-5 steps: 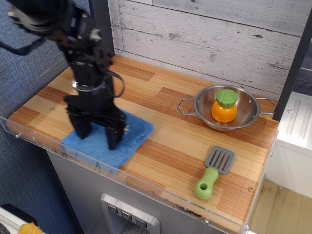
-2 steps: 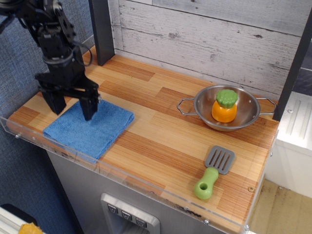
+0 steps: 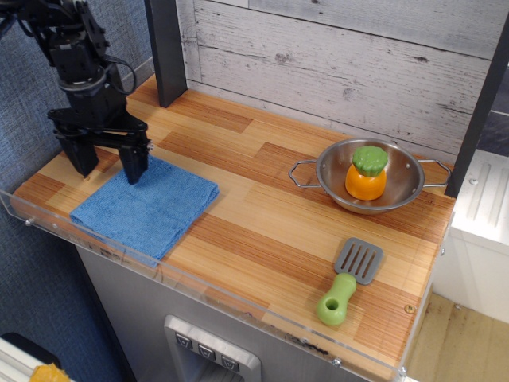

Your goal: Move theblue cloth away from the green and grey spatula

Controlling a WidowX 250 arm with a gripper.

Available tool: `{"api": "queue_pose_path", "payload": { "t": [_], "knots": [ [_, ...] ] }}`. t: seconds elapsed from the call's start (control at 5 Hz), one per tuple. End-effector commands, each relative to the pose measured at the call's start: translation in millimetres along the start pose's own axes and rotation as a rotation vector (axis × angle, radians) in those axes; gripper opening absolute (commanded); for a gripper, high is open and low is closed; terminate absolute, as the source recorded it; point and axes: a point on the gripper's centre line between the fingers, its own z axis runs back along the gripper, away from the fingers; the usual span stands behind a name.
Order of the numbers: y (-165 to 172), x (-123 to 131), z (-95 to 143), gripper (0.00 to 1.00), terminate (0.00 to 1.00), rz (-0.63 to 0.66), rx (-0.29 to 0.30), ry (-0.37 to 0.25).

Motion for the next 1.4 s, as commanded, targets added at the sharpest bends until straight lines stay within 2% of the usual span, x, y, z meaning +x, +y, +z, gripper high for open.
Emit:
{"api": "queue_pose_path", "payload": {
  "t": [0.0,0.2,0.4,0.6,0.8,1.0,1.2],
  "knots": [
    [-17.3,13.0,53.3,1.00,0.00,-0.046,0.019,-0.125],
    [-28.2,16.7,77.5,1.00,0.00,-0.066,-0.008,-0.149],
    [-49.5,15.2,90.6,1.00,0.00,-0.091,-0.051,-0.134],
    [-76.5,12.3,95.5,1.00,0.00,-0.207,-0.052,-0.119],
    [-90.0,7.3,99.7,1.00,0.00,-0.229,-0.039,-0.139],
    [-94.5,4.0,100.3,1.00,0.00,-0.238,0.006,-0.157],
    [-94.5,4.0,100.3,1.00,0.00,-0.238,0.006,-0.157]
  ]
}}
